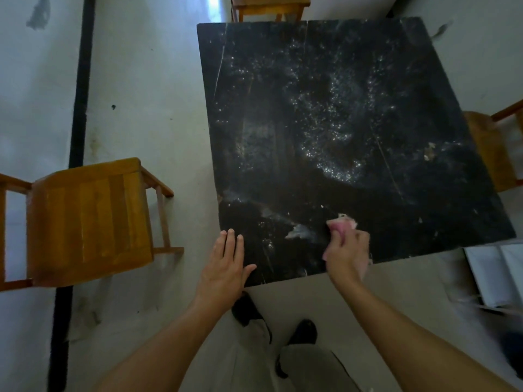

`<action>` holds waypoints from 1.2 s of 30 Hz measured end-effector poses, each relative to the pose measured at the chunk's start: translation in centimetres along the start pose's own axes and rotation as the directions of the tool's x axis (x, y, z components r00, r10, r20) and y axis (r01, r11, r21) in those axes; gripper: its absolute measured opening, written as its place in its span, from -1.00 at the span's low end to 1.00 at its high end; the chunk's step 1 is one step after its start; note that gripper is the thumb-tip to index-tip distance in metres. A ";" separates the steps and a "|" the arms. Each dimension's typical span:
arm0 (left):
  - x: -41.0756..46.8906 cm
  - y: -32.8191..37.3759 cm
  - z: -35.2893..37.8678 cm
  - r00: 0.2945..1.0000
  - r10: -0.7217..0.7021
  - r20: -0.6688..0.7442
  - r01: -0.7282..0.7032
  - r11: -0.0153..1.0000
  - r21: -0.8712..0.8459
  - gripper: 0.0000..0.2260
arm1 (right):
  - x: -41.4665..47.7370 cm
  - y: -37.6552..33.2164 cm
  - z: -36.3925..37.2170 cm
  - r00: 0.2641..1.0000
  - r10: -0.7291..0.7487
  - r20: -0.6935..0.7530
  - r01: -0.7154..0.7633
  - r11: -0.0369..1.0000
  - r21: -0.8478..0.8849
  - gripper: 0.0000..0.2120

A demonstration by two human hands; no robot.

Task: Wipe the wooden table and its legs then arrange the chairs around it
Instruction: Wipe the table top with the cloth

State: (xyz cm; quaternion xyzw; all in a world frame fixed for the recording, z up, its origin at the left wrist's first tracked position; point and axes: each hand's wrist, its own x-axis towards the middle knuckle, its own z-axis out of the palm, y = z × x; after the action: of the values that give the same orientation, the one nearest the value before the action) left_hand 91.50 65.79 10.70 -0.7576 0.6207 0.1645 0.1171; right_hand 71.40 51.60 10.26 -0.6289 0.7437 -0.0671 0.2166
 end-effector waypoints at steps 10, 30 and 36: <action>-0.6 -0.3 -0.1 0.984 0.029 -0.175 -0.022 0.999 0.042 -0.45 | 4.9 -8.6 -0.4 0.930 -0.339 0.143 0.314 0.933 0.173 -0.83; -2.9 4.9 1.6 0.787 -0.617 0.011 0.519 0.653 -0.551 -0.53 | 6.5 -2.3 -3.6 -0.070 -0.855 0.513 0.993 -0.009 0.122 -0.45; -1.2 8.4 1.4 0.602 -0.787 0.137 0.671 0.406 -0.620 -0.52 | 9.3 -3.6 0.9 -0.481 -0.759 0.439 0.871 -0.354 0.341 -0.58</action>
State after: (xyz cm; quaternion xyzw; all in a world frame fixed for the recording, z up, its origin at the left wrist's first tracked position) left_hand 82.93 65.67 10.15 -0.9557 0.1430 0.2209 -0.1321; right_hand 73.99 42.08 8.60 -0.9615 -0.1941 0.0367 0.1909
